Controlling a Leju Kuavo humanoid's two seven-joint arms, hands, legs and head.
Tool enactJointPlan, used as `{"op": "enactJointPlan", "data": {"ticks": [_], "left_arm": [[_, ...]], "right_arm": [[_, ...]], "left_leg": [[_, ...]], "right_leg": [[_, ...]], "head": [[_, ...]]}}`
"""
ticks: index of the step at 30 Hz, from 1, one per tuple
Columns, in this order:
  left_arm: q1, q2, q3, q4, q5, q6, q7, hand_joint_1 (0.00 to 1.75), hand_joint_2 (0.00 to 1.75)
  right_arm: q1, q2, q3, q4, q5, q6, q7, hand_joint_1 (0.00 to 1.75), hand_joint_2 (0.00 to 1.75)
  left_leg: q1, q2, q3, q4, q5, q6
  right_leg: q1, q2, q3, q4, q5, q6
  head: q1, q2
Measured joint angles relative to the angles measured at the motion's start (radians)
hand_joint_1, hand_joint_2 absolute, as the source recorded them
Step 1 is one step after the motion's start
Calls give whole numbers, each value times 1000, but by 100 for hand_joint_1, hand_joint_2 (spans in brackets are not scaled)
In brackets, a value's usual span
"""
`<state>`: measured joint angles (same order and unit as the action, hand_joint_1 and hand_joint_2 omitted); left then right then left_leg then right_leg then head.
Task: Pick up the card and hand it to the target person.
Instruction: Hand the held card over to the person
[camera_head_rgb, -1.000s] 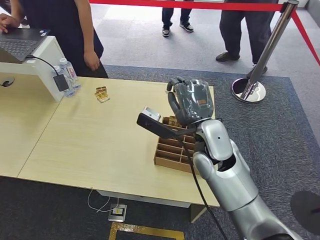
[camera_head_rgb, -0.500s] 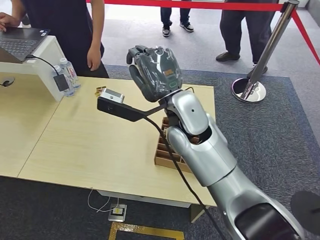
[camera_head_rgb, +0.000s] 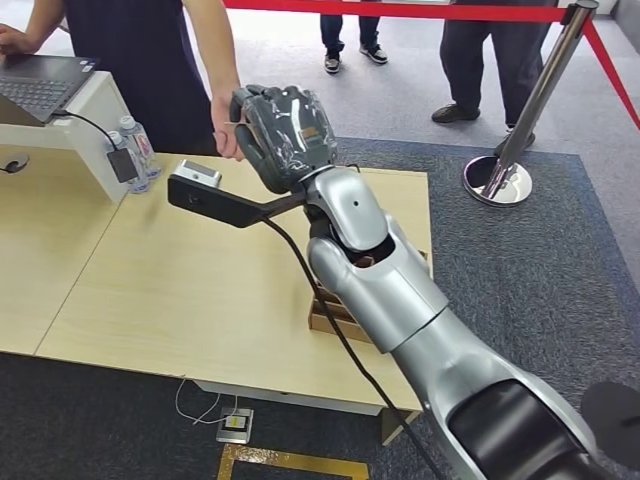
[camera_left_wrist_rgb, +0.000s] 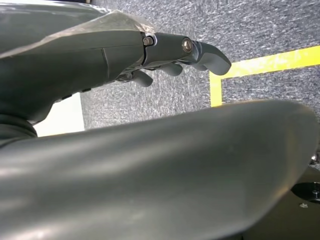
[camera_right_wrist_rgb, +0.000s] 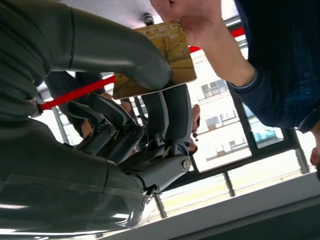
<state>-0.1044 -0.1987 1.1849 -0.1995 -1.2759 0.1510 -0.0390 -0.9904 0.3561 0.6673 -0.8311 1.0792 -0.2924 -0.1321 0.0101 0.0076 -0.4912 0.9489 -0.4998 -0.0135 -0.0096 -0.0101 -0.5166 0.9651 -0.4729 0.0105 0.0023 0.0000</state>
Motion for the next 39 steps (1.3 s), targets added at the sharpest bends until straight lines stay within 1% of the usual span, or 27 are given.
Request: {"op": "enactJointPlan", "data": {"ticks": [8, 18, 20, 21, 22, 24, 25, 34, 39], "left_arm": [[-1, 0, -4, 0, -12, -9, -3, 0, 0], [-2, 0, -6, 0, -16, -14, -1, 0, 0], [-2, 0, -6, 0, -17, -15, -1, 0, 0], [-2, 0, -6, 0, -18, -15, -1, 0, 0], [-2, 0, -7, 0, -20, -15, -1, 0, 0], [-2, 0, -7, 0, -22, -15, -1, 0, 0], [-2, 0, -8, 0, -22, -15, -1, 0, 0], [-3, 0, -21, 0, -39, -19, 5, 0, 0], [-5, 0, -29, 0, -43, -19, 10, 0, 0]], "right_arm": [[-25, 3, 19, 59, -13, -8, 26, 175, 175], [-33, 3, 48, 84, -23, -4, 57, 175, 175], [-35, 3, 52, 88, -25, -2, 60, 161, 175], [-36, 3, 54, 91, -26, -2, 62, 122, 175], [-36, 3, 56, 94, -27, -2, 64, 79, 175], [-38, 4, 60, 99, -30, -3, 68, 4, 175], [-38, 4, 60, 102, -32, -4, 69, 0, 175], [-40, 2, 54, 112, -9, -18, 68, 0, 175], [-33, -7, 34, 71, 6, 4, 67, 0, 175]], "left_leg": [[0, 0, 0, 0, 0, 0], [0, 0, 0, 0, 0, 0], [0, 0, 0, 0, 0, 0], [0, 0, 0, 0, 0, 0], [0, 0, 0, 0, 0, 0], [0, 0, 0, 0, 0, 0], [0, 0, 0, 0, 0, 0], [0, 0, 0, 0, 0, 0], [0, 0, 0, 0, 0, 0]], "right_leg": [[0, 0, 0, 0, 0, 0], [0, 0, 0, 0, 0, 0], [0, 0, 0, 0, 0, 0], [0, 0, 0, 0, 0, 0], [0, 0, 0, 0, 0, 0], [0, 0, 0, 0, 0, 0], [0, 0, 0, 0, 0, 0], [0, 0, 0, 0, 0, 0], [0, 0, 0, 0, 0, 0]], "head": [[0, 0], [0, 0], [0, 0], [0, 0], [0, 0], [0, 0], [0, 0], [0, 0], [0, 0]]}}
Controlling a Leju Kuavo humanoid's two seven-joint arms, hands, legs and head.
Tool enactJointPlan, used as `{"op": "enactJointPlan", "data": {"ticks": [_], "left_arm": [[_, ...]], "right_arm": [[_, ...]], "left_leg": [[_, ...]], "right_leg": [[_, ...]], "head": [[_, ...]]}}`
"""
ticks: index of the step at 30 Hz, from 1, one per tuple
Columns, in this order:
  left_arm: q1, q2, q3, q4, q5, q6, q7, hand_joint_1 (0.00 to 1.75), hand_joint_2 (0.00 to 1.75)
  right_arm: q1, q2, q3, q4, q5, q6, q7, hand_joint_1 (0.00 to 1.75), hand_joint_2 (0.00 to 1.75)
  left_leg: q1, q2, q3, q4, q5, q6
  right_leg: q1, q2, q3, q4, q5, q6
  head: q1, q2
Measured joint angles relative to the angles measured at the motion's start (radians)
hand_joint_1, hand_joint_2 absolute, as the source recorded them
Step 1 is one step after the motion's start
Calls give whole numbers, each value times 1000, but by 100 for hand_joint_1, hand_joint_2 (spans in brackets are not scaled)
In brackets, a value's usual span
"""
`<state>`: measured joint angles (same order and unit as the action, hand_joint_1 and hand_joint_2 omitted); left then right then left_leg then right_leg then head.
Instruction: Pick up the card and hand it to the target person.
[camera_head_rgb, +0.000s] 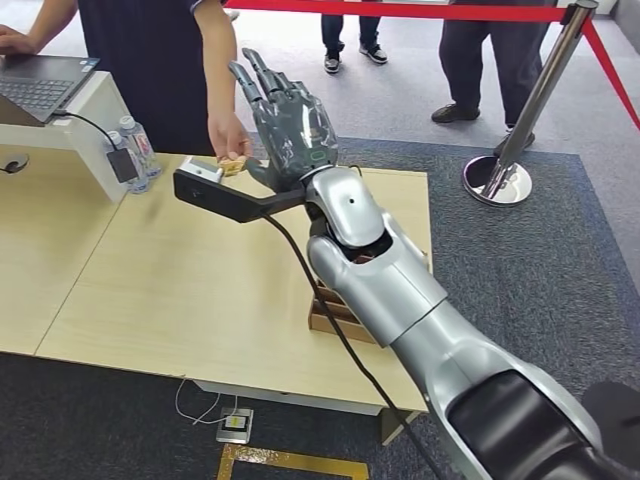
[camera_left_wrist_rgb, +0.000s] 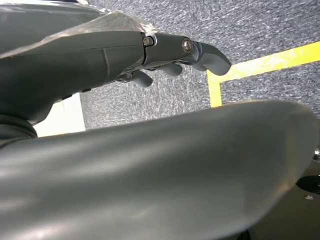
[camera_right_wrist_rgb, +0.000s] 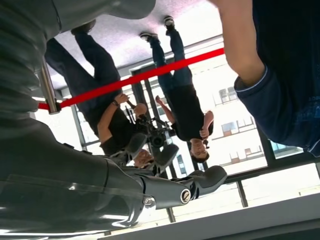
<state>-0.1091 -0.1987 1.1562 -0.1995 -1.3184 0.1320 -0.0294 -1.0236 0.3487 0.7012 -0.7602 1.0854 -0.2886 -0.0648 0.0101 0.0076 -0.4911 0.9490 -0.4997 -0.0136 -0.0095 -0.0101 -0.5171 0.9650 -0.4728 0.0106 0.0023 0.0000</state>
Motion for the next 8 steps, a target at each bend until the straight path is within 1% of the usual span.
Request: {"op": "enactJointPlan", "data": {"ticks": [4, 8], "left_arm": [[-1, 0, -2, 0, 0, 0, 1, 0, 0], [-2, 0, -3, 0, -1, 0, 2, 0, 0]], "right_arm": [[21, -19, -22, -65, 3, 41, 2, 0, 175], [59, -51, -49, -160, -3, 82, 2, 0, 175]], "left_leg": [[0, 0, 0, 0, 0, 0], [0, 0, 0, 0, 0, 0]], "right_leg": [[0, 0, 0, 0, 0, 0], [0, 0, 0, 0, 0, 0]], "head": [[0, 0], [0, 0]]}}
